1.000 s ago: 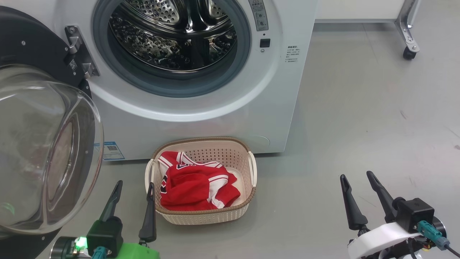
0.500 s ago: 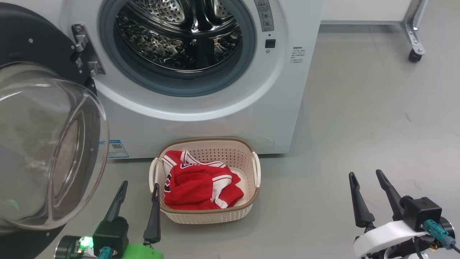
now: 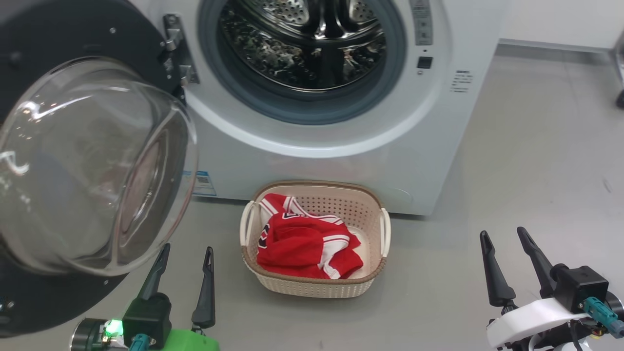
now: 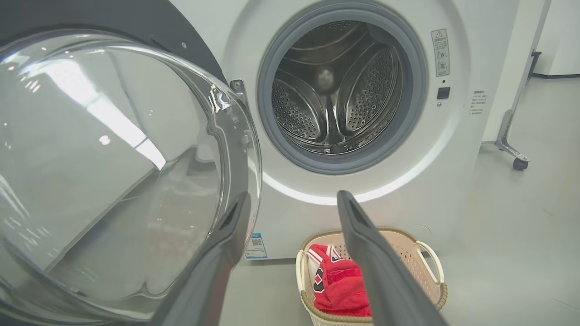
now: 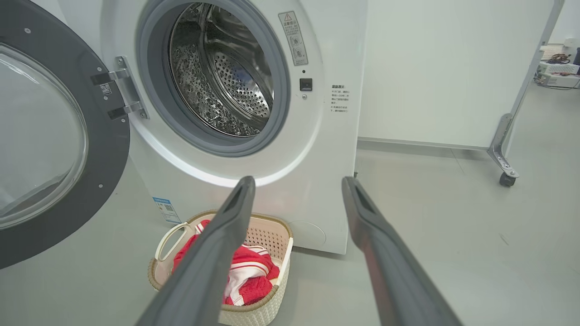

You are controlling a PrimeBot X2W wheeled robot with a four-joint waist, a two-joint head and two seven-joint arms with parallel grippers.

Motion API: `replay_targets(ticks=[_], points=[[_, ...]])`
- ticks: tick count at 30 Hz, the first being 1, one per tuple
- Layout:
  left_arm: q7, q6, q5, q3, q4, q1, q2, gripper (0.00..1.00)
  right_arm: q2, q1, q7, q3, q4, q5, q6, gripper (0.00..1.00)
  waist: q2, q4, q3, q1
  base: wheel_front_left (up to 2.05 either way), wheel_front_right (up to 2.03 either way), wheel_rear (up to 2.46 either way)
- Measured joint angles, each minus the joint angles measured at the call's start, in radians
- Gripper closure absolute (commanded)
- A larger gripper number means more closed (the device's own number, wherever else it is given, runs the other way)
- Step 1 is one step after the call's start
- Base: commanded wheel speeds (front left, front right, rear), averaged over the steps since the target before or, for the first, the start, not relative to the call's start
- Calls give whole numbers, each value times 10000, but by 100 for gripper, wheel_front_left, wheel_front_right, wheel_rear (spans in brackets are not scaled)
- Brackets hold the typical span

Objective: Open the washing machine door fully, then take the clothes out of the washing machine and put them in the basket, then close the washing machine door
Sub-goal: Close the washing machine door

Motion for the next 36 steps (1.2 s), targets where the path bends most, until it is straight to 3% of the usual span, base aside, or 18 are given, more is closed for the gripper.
replay_targets(ticks=[24, 36], points=[[-104, 0, 0, 349, -25, 4, -6, 0, -29, 27, 4, 165, -157, -2, 0, 0, 0, 2575, -7, 0, 0, 0, 0], [-205, 0, -69, 698, -104, 129, -15, 0, 31, 15, 130, 476, -180, -4, 100, 0, 0, 3120, 90, 0, 0, 0, 0]])
